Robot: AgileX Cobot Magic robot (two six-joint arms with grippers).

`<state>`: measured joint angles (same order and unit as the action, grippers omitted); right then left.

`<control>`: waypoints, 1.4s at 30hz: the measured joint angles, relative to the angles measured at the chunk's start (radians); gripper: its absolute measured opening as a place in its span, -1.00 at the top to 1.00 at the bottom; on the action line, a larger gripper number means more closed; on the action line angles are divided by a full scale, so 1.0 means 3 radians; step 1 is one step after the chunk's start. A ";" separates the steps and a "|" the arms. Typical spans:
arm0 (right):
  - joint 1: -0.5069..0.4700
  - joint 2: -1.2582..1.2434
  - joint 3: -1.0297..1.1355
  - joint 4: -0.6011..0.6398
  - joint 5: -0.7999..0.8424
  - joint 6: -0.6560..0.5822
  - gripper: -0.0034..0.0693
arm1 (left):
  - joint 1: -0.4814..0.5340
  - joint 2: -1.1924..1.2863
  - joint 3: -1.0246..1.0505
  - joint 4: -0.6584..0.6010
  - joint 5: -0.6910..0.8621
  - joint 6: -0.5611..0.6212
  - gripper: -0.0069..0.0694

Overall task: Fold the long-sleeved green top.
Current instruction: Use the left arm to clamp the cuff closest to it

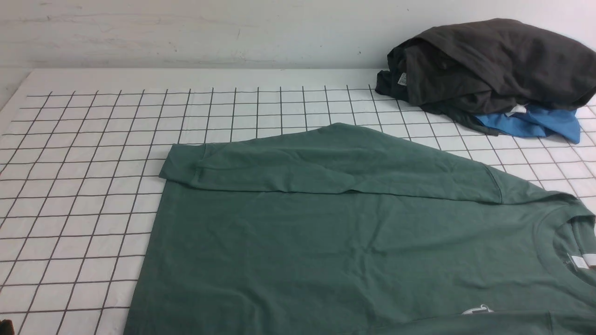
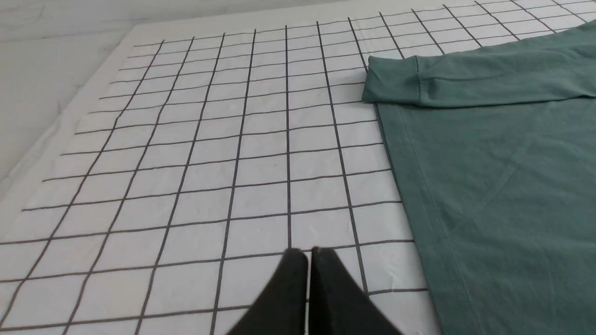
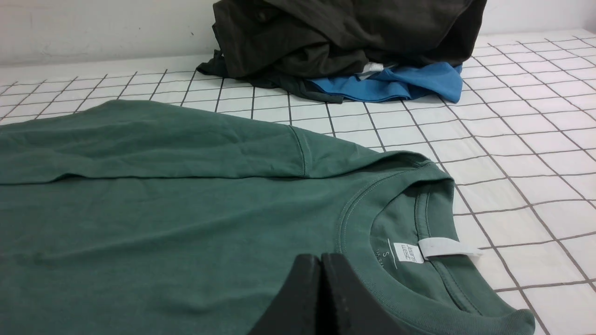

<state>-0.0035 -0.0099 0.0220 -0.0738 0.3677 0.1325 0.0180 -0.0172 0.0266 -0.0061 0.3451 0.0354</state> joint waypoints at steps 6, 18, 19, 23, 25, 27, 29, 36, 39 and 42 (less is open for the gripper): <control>0.0000 0.0000 0.0000 0.0000 0.0000 0.0000 0.94 | 0.0000 0.0000 0.0000 0.0000 0.0000 0.0000 0.84; 0.0000 0.0000 0.0000 0.0000 0.0000 0.0000 0.94 | 0.0000 0.0000 0.0000 0.0000 0.0000 0.0000 0.84; 0.0000 0.0000 0.0000 0.0000 0.0000 0.0000 0.94 | 0.0000 0.0000 0.0000 0.0000 0.0000 0.0000 0.84; 0.0000 0.0000 0.0000 0.0000 0.0000 0.0000 0.94 | 0.0000 0.0000 0.0000 0.0000 0.0000 0.0000 0.84; 0.0000 0.0000 0.0000 -0.0004 0.0000 0.0000 0.94 | 0.0000 0.0000 0.0000 0.0000 0.0000 0.0000 0.84; 0.0000 0.0000 0.0000 -0.0006 0.0000 0.0000 0.94 | 0.0000 0.0000 0.0000 0.0000 0.0000 0.0000 0.84; 0.0000 0.0000 0.0000 -0.0023 0.0000 0.0000 0.94 | 0.0000 0.0000 0.0000 0.0000 0.0000 0.0000 0.84; 0.0000 0.0000 0.0000 -0.0088 0.0006 -0.0003 0.94 | 0.0000 0.0000 0.0000 0.0000 0.0000 0.0000 0.84; 0.0000 0.0000 0.0000 -0.0088 0.0006 -0.0003 0.94 | 0.0000 0.0000 0.0000 0.0000 0.0000 0.0000 0.84; 0.0000 0.0000 0.0000 -0.0088 0.0006 -0.0003 0.94 | 0.0000 0.0000 0.0000 0.0000 0.0000 0.0000 0.84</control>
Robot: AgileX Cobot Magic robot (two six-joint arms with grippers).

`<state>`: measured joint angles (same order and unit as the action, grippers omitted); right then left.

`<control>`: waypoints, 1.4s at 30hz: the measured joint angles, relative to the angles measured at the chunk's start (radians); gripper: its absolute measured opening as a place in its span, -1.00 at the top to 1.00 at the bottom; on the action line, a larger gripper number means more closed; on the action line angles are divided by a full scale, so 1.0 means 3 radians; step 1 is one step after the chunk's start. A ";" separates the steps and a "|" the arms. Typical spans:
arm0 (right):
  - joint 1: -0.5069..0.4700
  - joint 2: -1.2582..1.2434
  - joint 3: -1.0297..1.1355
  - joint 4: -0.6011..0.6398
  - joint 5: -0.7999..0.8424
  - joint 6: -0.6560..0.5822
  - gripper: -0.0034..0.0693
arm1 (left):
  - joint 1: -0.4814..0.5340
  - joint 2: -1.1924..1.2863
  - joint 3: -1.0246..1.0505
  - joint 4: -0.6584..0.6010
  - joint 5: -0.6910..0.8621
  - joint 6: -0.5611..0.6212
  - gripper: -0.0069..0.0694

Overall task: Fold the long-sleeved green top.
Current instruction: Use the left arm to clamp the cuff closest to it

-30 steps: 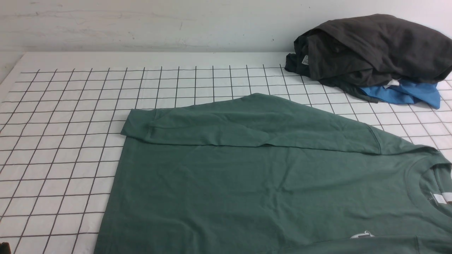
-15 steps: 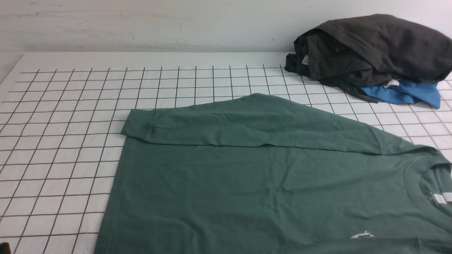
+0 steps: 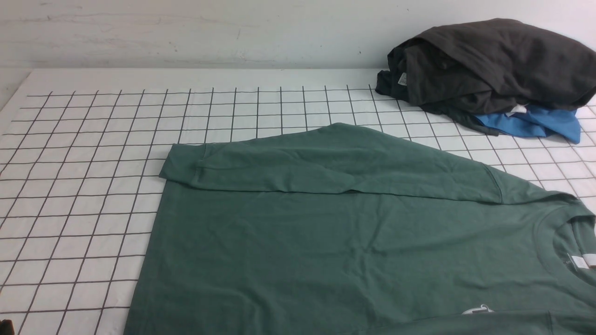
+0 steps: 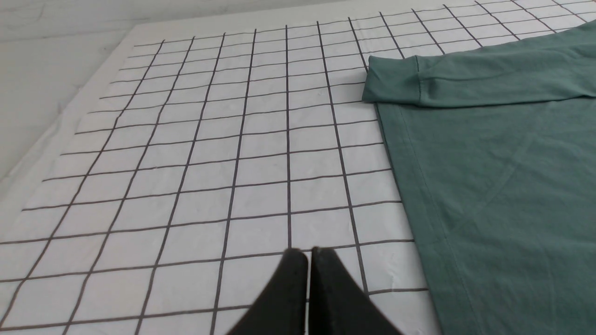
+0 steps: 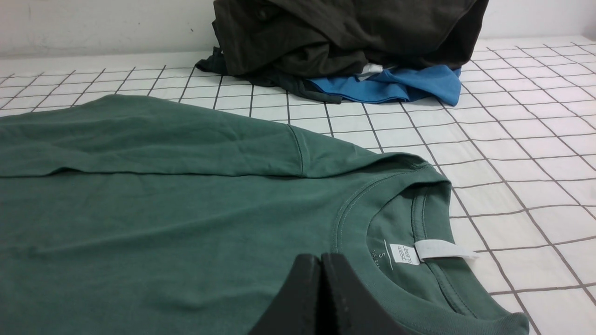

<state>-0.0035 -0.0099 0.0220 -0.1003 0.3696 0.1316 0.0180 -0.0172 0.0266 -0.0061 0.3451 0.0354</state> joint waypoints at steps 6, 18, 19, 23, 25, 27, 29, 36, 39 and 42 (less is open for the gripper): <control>0.0000 0.0000 0.0000 -0.0026 0.0000 -0.0003 0.94 | 0.0000 0.0000 0.0000 0.0020 0.0000 0.0000 0.84; 0.0000 0.0000 0.0000 -0.0173 0.0008 0.0000 0.94 | 0.0000 0.0000 0.0000 0.0020 0.0000 0.0000 0.84; 0.0000 0.0000 0.0000 -0.0173 0.0008 0.0000 0.94 | 0.0000 0.0000 0.0000 0.0020 0.0000 0.0000 0.84; 0.0000 0.0000 0.0000 -0.0155 0.0008 0.0000 0.94 | 0.0000 0.0000 0.0000 0.0020 0.0000 0.0000 0.84; 0.0000 0.0000 0.0000 -0.0123 0.0008 -0.0011 0.94 | 0.0000 0.0000 0.0000 0.0020 0.0000 0.0000 0.84; 0.0000 0.0000 0.0000 -0.0069 0.0008 -0.0011 0.94 | 0.0000 0.0000 0.0000 0.0003 0.0000 -0.0003 0.84; 0.0000 0.0000 0.0000 0.0010 0.0008 -0.0008 0.94 | 0.0000 0.0000 0.0000 -0.0113 -0.0014 -0.0083 0.84; 0.0000 0.0000 0.0000 0.0526 -0.0003 0.0059 0.94 | 0.0000 0.0000 0.0005 -0.1862 -0.0279 -0.1155 0.84; 0.0000 0.0000 0.0000 0.0805 -0.0007 0.0066 0.94 | 0.0000 0.0000 0.0005 -0.2537 -0.0310 -0.1406 0.84; 0.0000 0.0000 0.0011 0.1254 -0.0079 0.0094 0.94 | 0.0000 0.0000 0.0005 -0.2860 -0.0313 -0.1423 0.84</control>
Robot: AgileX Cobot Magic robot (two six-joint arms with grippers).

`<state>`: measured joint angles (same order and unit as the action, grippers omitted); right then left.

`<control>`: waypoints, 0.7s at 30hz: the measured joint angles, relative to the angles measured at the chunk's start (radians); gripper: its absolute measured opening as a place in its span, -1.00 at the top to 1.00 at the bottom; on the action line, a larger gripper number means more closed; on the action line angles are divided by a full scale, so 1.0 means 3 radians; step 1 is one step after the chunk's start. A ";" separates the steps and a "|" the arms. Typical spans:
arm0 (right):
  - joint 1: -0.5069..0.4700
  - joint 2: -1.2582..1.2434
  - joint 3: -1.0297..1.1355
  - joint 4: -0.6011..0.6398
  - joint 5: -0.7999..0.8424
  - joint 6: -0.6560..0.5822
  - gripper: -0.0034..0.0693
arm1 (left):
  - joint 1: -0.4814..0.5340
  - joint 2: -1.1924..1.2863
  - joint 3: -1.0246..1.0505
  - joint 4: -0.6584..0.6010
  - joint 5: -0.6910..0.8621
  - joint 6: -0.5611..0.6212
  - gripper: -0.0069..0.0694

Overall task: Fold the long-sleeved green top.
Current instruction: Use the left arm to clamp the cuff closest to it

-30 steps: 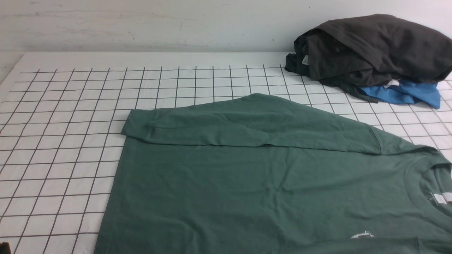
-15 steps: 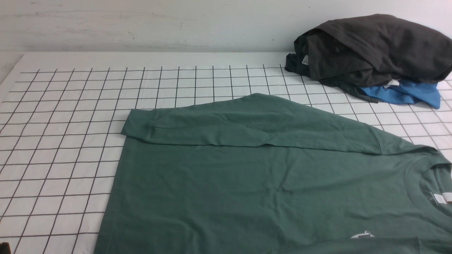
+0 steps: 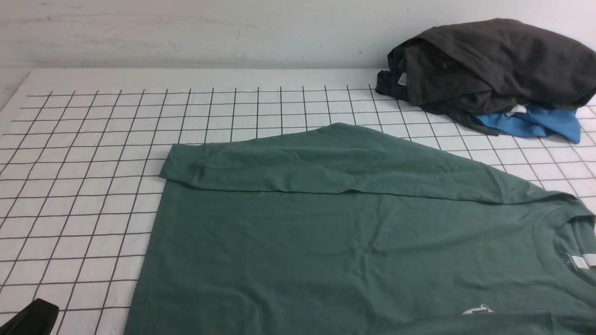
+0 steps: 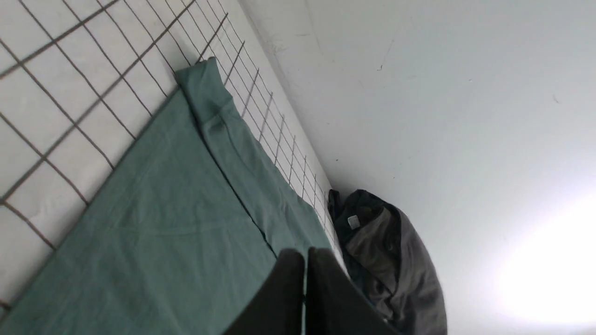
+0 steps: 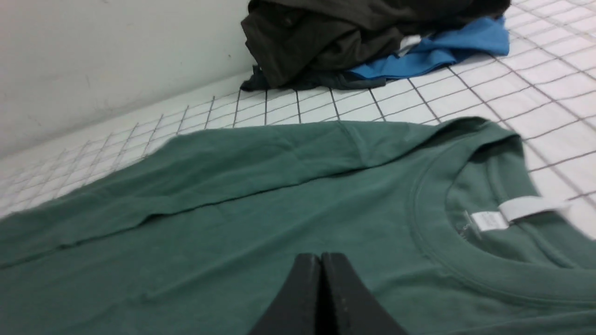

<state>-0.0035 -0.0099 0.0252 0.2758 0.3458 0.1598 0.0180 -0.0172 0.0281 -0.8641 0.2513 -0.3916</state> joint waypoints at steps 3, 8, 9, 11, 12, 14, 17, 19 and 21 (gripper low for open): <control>0.0000 0.0000 0.0007 0.0661 -0.0167 0.0098 0.94 | 0.0000 0.0000 0.0000 -0.0079 0.0000 0.0045 0.84; 0.0000 0.0000 0.0007 0.1719 -0.0470 0.0159 0.94 | 0.0000 0.0000 -0.0007 -0.0089 0.0064 0.0440 0.84; 0.0000 0.0000 0.0007 0.1837 -0.0491 0.0159 0.94 | 0.0000 0.0000 -0.0023 -0.0086 0.0097 0.0543 0.84; 0.0000 0.0000 0.0007 0.1958 -0.0512 0.0153 0.94 | 0.0000 0.0000 -0.0165 -0.0083 0.0220 0.0975 0.84; 0.0000 0.0000 0.0007 0.1995 -0.0517 0.0144 0.94 | 0.0000 0.0000 -0.0264 -0.0077 0.0281 0.1222 0.84; 0.0000 0.0000 0.0007 0.2015 -0.0560 0.0106 0.94 | 0.0000 0.0013 -0.0453 -0.0077 0.0374 0.1726 0.84; 0.0000 0.0000 0.0007 0.2019 -0.0608 -0.0009 0.94 | 0.0000 0.0239 -0.0743 -0.0044 0.0574 0.2291 0.84; 0.0000 0.0000 0.0007 0.2026 -0.0600 -0.0157 0.94 | 0.0000 0.0511 -0.0987 0.0093 0.0871 0.2565 0.84; 0.0000 0.0000 -0.0004 0.2029 -0.0539 -0.0336 0.94 | 0.0000 0.0941 -0.1284 0.0376 0.1324 0.2676 0.84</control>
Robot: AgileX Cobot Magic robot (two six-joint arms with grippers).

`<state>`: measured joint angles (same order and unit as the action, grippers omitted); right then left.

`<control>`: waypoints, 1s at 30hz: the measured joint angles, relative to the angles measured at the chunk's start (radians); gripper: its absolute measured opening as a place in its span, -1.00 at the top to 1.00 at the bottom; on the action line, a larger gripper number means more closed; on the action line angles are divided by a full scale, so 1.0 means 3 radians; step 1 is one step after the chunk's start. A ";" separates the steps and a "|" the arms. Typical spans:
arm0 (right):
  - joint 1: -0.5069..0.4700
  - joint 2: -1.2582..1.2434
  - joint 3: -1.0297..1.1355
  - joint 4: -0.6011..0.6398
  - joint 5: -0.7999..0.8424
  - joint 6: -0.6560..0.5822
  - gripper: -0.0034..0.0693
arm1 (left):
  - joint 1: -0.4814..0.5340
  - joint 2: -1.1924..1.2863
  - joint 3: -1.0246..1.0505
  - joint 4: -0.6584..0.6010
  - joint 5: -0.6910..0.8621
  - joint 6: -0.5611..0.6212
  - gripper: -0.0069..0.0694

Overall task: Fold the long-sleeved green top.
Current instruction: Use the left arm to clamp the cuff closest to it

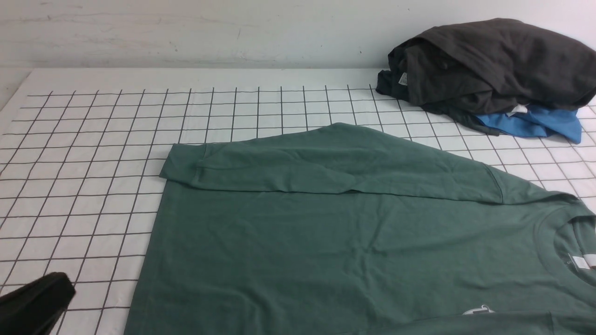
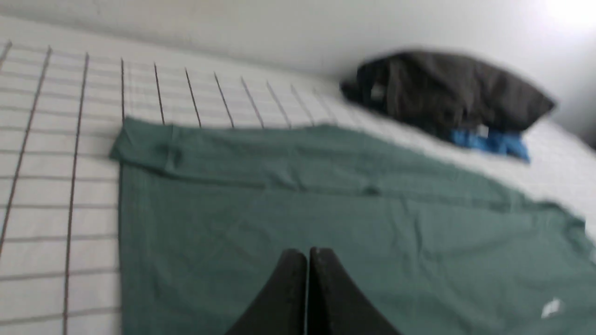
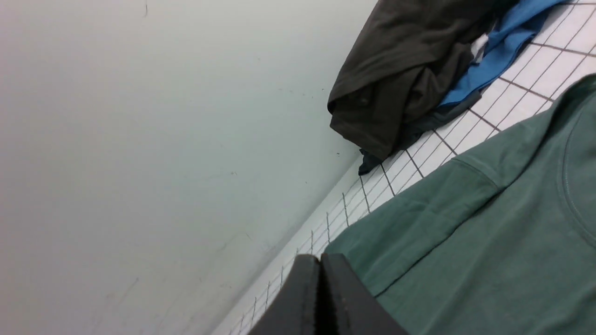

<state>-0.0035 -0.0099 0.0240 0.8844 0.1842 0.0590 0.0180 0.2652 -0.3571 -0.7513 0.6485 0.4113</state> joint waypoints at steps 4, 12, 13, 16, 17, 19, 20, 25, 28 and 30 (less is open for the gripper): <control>0.0000 0.0130 -0.0255 -0.0016 0.0159 -0.0356 0.94 | 0.0000 0.0669 -0.0601 0.0646 0.0913 0.0054 0.84; 0.0000 0.1558 -0.1883 -0.0784 0.1772 -0.1779 0.94 | -0.0649 0.1963 -0.1461 0.1847 0.1761 -0.0221 0.75; 0.0008 0.1793 -0.2121 -0.0883 0.2150 -0.1859 0.94 | -0.0802 0.2100 -0.1457 0.1920 0.1761 -0.0243 0.70; 0.0097 0.2262 -0.2514 -0.1002 0.2926 -0.1916 0.94 | -0.1218 0.2453 -0.1367 0.2013 0.1704 -0.0267 0.50; 0.0140 0.2346 -0.2562 -0.1012 0.3059 -0.1917 0.94 | -0.1335 0.2547 -0.1335 0.2017 0.1661 -0.0271 0.43; 0.0272 0.2486 -0.2611 -0.1035 0.3255 -0.1925 0.94 | -0.1514 0.2783 -0.1289 0.2042 0.1564 -0.0291 0.26; 0.0329 0.2517 -0.2617 -0.1065 0.3299 -0.1927 0.94 | -0.1563 0.2897 -0.1281 0.2071 0.1505 -0.0326 0.15; 0.0610 0.2538 -0.2624 -0.1294 0.3391 -0.1927 0.94 | -0.1634 0.3415 -0.1273 0.2314 0.1118 -0.0668 -0.30; 0.0679 0.2538 -0.2624 -0.1383 0.3391 -0.1927 0.94 | -0.1634 0.3716 -0.1273 0.2430 0.1007 -0.0797 -0.42; 0.0697 0.2538 -0.2624 -0.1405 0.3375 -0.1927 0.94 | -0.1634 0.3927 -0.1273 0.2449 0.0975 -0.0817 -0.44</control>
<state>0.2056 0.7516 -0.7634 0.4629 1.1968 -0.5193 -0.4723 1.4432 -0.7391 -0.0164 0.9410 0.1664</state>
